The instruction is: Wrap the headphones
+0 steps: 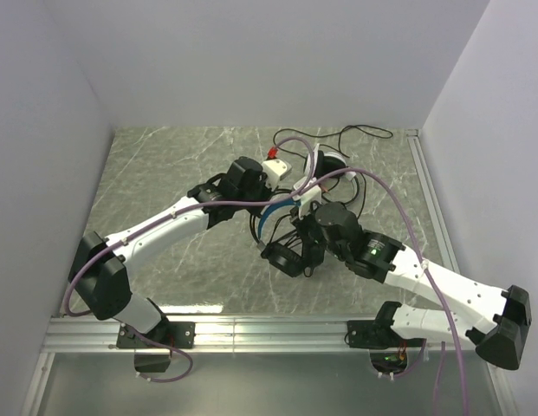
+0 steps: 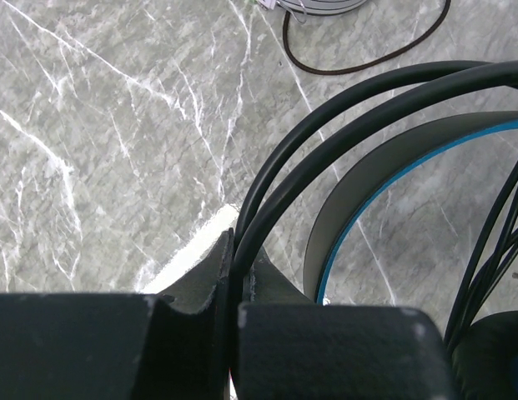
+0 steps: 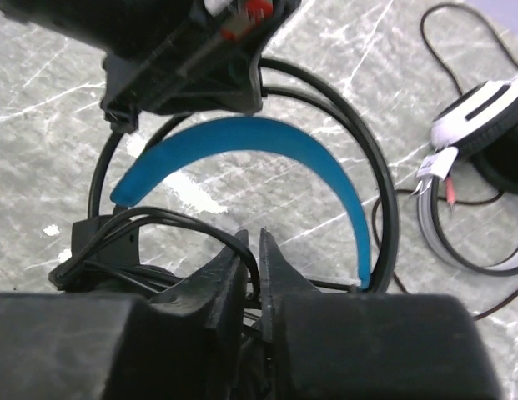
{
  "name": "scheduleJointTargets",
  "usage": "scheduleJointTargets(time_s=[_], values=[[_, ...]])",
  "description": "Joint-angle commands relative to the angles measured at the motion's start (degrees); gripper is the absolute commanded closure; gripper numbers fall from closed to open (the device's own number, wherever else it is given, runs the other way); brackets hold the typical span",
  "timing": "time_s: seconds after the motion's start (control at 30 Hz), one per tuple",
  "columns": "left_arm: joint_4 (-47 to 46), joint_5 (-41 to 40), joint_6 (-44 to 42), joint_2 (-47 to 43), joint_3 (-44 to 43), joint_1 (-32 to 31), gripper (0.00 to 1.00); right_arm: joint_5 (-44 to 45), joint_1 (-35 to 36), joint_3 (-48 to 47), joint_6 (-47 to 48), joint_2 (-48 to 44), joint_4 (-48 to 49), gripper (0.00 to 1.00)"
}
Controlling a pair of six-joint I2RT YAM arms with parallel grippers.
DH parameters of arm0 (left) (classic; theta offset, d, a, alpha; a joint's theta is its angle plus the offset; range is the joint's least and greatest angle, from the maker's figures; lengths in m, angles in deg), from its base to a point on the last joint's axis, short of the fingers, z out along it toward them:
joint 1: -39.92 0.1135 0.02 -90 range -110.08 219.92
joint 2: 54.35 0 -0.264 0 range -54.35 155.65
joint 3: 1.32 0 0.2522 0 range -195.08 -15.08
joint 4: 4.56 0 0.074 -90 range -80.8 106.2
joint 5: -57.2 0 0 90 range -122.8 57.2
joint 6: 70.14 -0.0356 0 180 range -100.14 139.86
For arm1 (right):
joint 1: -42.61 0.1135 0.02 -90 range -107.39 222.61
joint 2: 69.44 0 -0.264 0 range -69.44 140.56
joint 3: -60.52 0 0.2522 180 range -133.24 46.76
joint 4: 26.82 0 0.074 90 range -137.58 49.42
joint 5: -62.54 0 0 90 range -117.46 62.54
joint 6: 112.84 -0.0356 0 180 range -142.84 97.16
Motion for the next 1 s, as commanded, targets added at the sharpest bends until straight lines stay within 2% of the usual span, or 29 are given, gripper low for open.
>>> scheduleJointTargets(time_s=[0.0,0.1,0.27,0.33,0.37,0.4,0.47,0.5,0.53,0.67,0.9,0.97], values=[[-1.5,2.8,1.2,-1.4,-3.3,0.2,1.0,0.4,-1.2,-2.4,-2.2,0.6,0.3,0.87],[-1.5,3.0,0.9,-2.0,-2.9,0.1,1.0,-0.9,-2.7,-2.4,-3.0,1.9,1.3,0.87],[-1.4,1.4,0.9,-2.2,-2.2,0.1,1.0,-4.7,-5.2,-6.8,-5.2,5.6,-2.4,0.88],[-0.9,1.2,1.2,-1.7,-2.3,0.1,1.0,-7.7,-6.4,-8.7,-5.9,7.4,-5.9,0.84],[-0.7,1.2,1.4,-1.4,-2.4,0.1,1.0,-8.7,-6.6,-10.1,-6.1,7.8,-6.6,0.8],[-0.4,-0.6,1.4,-1.2,-2.4,0.2,1.0,-9.7,-6.9,-10.3,-6.5,7.7,-7.2,0.72],[-0.4,-0.7,1.7,-0.8,-2.4,0.1,1.0,-10.3,-7.2,-9.9,-6.6,6.5,-6.7,0.46],[-0.5,-0.3,1.9,-0.7,-2.4,0.2,1.0,-10.5,-7.1,-9.5,-6.6,5.0,-6.4,0.41],[-0.5,-0.2,1.9,-0.6,-2.5,0.3,1.0,-10.4,-7.3,-8.8,-6.7,4.2,-5.8,0.4],[0.1,0.6,1.9,0.6,-3.3,0.9,1.0,-9.9,-7.6,-7.9,-6.6,2.0,-6.3,0.39],[5.1,3.9,4.2,3.1,-8.2,1.6,1.0,-9.7,-7.9,-6.5,-5.5,2.9,-5.6,0.67],[6.3,4.7,4.1,3.7,-8.9,1.6,1.0,-9.7,-7.9,-6.6,-4.9,4.2,-4.9,0.69]])
